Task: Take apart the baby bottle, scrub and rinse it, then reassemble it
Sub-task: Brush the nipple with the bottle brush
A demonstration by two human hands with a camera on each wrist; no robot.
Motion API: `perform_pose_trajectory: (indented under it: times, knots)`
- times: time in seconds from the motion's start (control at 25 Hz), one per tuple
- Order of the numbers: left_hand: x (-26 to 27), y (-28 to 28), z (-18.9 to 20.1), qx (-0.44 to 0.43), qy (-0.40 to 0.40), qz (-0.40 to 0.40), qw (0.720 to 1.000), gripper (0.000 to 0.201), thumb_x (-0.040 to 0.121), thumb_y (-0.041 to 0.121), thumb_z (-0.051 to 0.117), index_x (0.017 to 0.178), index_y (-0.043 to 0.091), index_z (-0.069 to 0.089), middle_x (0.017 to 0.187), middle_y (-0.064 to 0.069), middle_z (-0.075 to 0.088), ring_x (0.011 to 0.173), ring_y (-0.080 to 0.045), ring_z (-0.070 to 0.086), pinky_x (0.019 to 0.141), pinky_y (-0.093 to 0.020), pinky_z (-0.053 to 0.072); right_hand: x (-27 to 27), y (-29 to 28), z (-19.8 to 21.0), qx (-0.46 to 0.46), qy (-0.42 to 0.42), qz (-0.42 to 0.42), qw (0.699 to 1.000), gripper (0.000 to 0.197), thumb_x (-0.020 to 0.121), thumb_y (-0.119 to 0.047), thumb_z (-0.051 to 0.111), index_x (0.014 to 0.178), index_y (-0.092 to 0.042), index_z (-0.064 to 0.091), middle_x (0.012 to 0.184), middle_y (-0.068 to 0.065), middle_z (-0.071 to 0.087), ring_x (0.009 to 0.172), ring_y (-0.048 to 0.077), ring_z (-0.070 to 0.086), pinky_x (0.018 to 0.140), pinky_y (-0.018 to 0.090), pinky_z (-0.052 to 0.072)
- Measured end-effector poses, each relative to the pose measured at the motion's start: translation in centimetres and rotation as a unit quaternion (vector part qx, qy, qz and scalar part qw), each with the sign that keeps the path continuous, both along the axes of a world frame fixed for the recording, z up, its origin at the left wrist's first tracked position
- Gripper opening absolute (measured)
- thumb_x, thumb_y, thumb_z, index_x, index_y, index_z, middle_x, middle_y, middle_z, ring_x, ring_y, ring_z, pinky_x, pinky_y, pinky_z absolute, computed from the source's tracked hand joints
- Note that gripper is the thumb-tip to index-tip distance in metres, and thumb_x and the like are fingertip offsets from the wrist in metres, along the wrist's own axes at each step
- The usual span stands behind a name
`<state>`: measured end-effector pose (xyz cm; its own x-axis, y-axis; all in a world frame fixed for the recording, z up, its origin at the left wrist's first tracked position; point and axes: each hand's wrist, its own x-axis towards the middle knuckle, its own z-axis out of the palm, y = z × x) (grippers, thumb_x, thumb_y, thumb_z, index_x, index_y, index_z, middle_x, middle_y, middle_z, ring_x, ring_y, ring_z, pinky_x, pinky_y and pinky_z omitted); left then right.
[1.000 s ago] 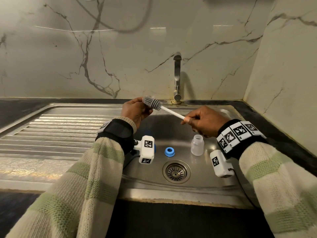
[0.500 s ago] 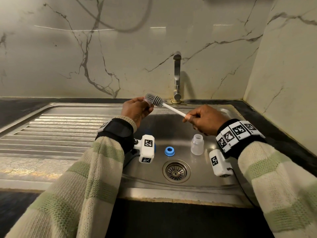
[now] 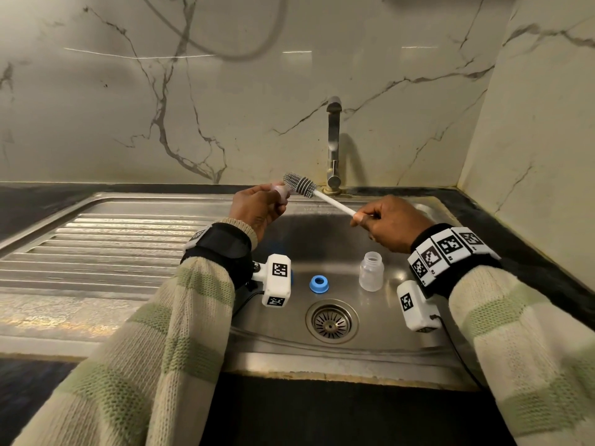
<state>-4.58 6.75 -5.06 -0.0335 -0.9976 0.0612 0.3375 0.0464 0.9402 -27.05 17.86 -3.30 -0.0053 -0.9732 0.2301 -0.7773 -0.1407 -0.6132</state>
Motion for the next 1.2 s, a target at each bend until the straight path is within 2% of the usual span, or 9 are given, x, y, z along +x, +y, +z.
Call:
perform_pose_trajectory:
  times: [0.28,0.44,0.56,0.64,0.72,0.8,0.96,1.08,1.2]
  knots:
    - [-0.15,0.48,0.15,-0.004,0.040,-0.014,0.999,0.013,0.091,-0.011,0.057,0.095,-0.004,0.067,0.088,-0.017,0.070,0.073,-0.020,0.071,0.066,-0.024,0.059,0.11,0.07,-0.03,0.019,-0.025,0.019,0.999,0.019,0.097,-0.027,0.055,0.093,-0.021,0.073,0.056,0.000,0.055,0.046,0.012,0.046,0.046,0.024,0.039]
    - [-0.19,0.56,0.40,0.002,0.071,-0.018,0.997,0.019,0.092,-0.013,0.055,0.109,-0.009,0.063,0.092,-0.014,0.072,0.075,-0.023,0.075,0.070,-0.027,0.062,0.07,-0.10,-0.16,-0.002,-0.019,-0.012,1.000,0.018,0.097,-0.026,0.055,0.091,-0.022,0.072,0.057,-0.001,0.055,0.049,0.013,0.046,0.047,0.024,0.038]
    - [-0.18,0.75,0.63,0.004,0.081,-0.028,0.996,0.016,0.092,-0.013,0.055,0.104,-0.007,0.064,0.080,-0.013,0.076,0.073,-0.023,0.074,0.074,-0.029,0.063,-0.09,-0.26,-0.23,0.010,-0.061,-0.006,0.998,0.016,0.096,-0.026,0.057,0.091,-0.023,0.072,0.057,0.003,0.056,0.043,0.012,0.046,0.043,0.023,0.038]
    - [-0.09,0.84,0.63,0.008,0.089,-0.021,0.996,0.018,0.091,-0.012,0.057,0.107,-0.010,0.062,0.078,-0.015,0.074,0.074,-0.024,0.074,0.072,-0.028,0.062,0.00,-0.18,-0.24,-0.004,-0.040,0.006,0.999,0.015,0.096,-0.026,0.058,0.091,-0.024,0.071,0.055,-0.002,0.055,0.039,0.004,0.046,0.042,0.020,0.037]
    - [-0.08,0.72,0.62,0.009,0.100,-0.011,0.995,0.020,0.090,-0.013,0.057,0.109,-0.011,0.060,0.083,-0.019,0.071,0.074,-0.025,0.074,0.070,-0.028,0.062,-0.01,-0.29,-0.32,-0.023,-0.022,0.008,0.999,0.014,0.096,-0.025,0.058,0.091,-0.024,0.072,0.054,-0.007,0.054,0.038,0.001,0.046,0.044,0.018,0.036]
    - [-0.11,0.70,0.58,0.009,0.094,-0.004,0.996,0.018,0.090,-0.013,0.056,0.107,-0.008,0.061,0.089,-0.021,0.069,0.073,-0.024,0.074,0.070,-0.028,0.062,-0.15,-0.36,-0.43,-0.006,-0.035,0.009,0.999,0.015,0.096,-0.026,0.058,0.092,-0.023,0.072,0.056,-0.004,0.055,0.041,0.002,0.047,0.043,0.019,0.037]
    - [0.13,0.42,0.10,0.017,0.074,-0.008,0.997,0.023,0.092,-0.012,0.053,0.110,-0.002,0.063,0.102,-0.019,0.069,0.081,-0.024,0.075,0.069,-0.028,0.060,0.07,-0.21,-0.46,0.000,-0.003,0.014,1.000,0.019,0.096,-0.027,0.058,0.099,-0.019,0.075,0.060,-0.003,0.058,0.053,0.012,0.050,0.050,0.022,0.041]
    - [0.20,0.35,-0.01,0.015,0.060,-0.012,0.998,0.022,0.091,-0.011,0.057,0.108,-0.001,0.066,0.092,-0.015,0.072,0.079,-0.024,0.074,0.069,-0.028,0.060,0.26,-0.04,-0.29,0.013,-0.025,0.027,0.999,0.016,0.096,-0.027,0.058,0.097,-0.022,0.073,0.060,0.000,0.058,0.054,0.014,0.051,0.050,0.024,0.043]
    - [0.10,0.43,0.01,0.003,0.005,-0.002,1.000,0.021,0.085,-0.013,0.057,0.094,0.002,0.069,0.078,-0.011,0.068,0.061,-0.014,0.060,0.059,-0.022,0.053,0.00,-0.12,-0.35,0.003,-0.019,0.014,1.000,0.017,0.096,-0.025,0.057,0.096,-0.019,0.073,0.059,-0.001,0.056,0.052,0.014,0.049,0.051,0.024,0.041]
